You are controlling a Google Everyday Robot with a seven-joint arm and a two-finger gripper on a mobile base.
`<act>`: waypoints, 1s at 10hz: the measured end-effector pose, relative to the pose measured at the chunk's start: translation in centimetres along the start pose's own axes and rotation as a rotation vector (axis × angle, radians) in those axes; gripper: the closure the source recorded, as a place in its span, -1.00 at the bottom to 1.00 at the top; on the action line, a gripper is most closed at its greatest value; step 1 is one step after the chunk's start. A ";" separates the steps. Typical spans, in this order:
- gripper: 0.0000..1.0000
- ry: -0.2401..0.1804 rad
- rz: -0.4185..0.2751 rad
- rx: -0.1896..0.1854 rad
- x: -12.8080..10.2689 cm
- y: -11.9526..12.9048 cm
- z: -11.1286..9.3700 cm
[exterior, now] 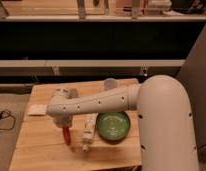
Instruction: Place the pepper on the white sponge
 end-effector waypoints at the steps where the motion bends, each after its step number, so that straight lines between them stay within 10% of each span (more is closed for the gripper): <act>1: 1.00 -0.001 0.005 0.004 0.3 -0.1 0.0; 10: 1.00 0.016 0.073 0.053 5.3 -0.7 0.4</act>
